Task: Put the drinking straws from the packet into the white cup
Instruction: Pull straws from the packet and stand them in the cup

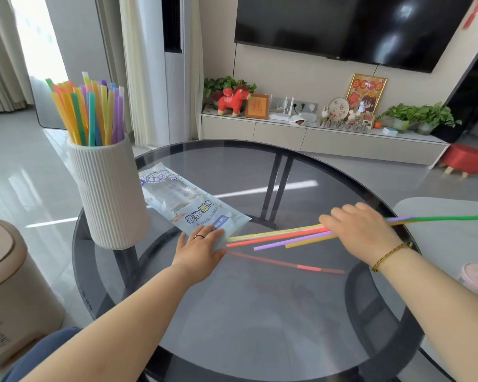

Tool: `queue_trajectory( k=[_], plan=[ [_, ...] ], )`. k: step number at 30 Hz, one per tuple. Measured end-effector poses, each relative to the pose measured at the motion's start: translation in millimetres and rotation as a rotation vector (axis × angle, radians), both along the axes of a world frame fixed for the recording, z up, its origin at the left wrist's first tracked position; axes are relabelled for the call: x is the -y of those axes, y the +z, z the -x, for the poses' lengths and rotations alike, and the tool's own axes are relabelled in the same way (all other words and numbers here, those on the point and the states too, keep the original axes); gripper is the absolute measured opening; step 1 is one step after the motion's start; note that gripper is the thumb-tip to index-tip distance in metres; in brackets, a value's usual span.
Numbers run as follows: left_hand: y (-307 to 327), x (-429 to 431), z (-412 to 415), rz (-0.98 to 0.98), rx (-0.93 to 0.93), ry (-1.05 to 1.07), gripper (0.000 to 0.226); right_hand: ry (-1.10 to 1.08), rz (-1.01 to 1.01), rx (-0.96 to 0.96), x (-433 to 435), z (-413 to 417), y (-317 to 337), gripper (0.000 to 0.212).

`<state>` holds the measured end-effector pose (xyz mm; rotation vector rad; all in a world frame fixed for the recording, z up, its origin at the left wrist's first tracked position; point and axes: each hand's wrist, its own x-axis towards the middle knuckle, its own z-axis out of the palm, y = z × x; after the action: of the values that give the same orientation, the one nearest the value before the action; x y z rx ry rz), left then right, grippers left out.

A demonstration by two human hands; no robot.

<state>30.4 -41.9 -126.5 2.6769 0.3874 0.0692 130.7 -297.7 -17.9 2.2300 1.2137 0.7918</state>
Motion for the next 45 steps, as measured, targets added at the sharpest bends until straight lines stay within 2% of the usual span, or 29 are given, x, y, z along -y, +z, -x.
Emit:
queue_trajectory(
  k=[3, 6, 7, 9, 11, 14, 16, 18, 19, 21, 23, 24, 26, 29, 32, 35, 38, 40, 42, 45],
  plan=[
    [2, -2, 0, 0.016, -0.021, -0.012, 0.048, 0.043, -0.006, 0.037, 6, -1, 12, 0.032],
    [6, -2, 1, 0.054, -0.032, -0.017, 0.047, 0.005, 0.088, 0.025, 18, 5, 23, 0.019],
    [8, -3, 2, 0.069, -0.039, -0.022, 0.047, -0.020, 0.108, -0.007, 24, 4, 26, 0.018],
    [12, -6, 4, 0.150, -0.021, -0.012, 0.044, -0.076, 0.121, -0.053, 36, 3, 28, 0.030],
    [20, -6, 9, 0.289, 0.053, 0.055, 0.038, -0.065, 0.098, -0.017, 41, 7, 32, 0.020],
    [40, 5, 15, 0.384, 0.314, 0.203, 0.033, 0.046, 0.042, 0.035, 33, 13, 30, 0.042],
    [56, 15, 21, 0.541, 0.430, 0.158, 0.029, 0.119, 0.027, 0.025, 16, 18, 24, 0.042],
    [71, 26, 29, 0.706, 0.387, -0.009, 0.028, 0.146, 0.026, -0.032, -8, 26, 18, 0.036],
    [76, 30, 33, 0.662, 0.319, -0.087, 0.034, 0.161, 0.013, -0.052, -21, 32, 13, 0.035],
    [78, 34, 40, 0.401, 0.150, -0.191, 0.067, 0.147, -0.003, -0.150, -45, 42, -3, 0.038],
    [71, 35, 46, 0.109, -0.007, -0.206, 0.088, 0.065, 0.010, -0.408, -67, 49, -29, 0.037],
    [65, 35, 49, 0.016, -0.072, -0.185, 0.089, -0.004, 0.030, -0.529, -79, 56, -38, 0.037],
    [51, 35, 53, -0.082, -0.154, -0.127, 0.076, -0.011, 0.033, -0.614, -98, 70, -53, 0.037],
    [37, 27, 59, -0.139, -0.174, -0.028, 0.045, 0.012, -0.032, -0.721, -118, 86, -72, 0.037],
    [30, 17, 61, -0.258, -0.186, -0.050, 0.030, -0.003, -0.101, -0.784, -123, 93, -81, 0.033],
    [29, 10, 59, -0.351, -0.190, -0.111, 0.025, 0.025, -0.199, -0.816, -117, 88, -82, 0.043],
    [30, 2, 59, -0.379, -0.181, -0.127, 0.022, 0.047, -0.322, -0.818, -95, 80, -77, 0.059],
    [31, -3, 59, -0.392, -0.172, -0.127, 0.022, 0.005, -0.390, -0.808, -75, 73, -74, 0.062],
    [32, -7, 60, -0.399, -0.180, -0.121, 0.022, -0.041, -0.443, -0.765, -52, 67, -73, 0.054],
    [35, -14, 60, -0.395, -0.186, -0.094, 0.023, -0.155, -0.442, -0.718, -20, 60, -71, 0.030]
  ],
)
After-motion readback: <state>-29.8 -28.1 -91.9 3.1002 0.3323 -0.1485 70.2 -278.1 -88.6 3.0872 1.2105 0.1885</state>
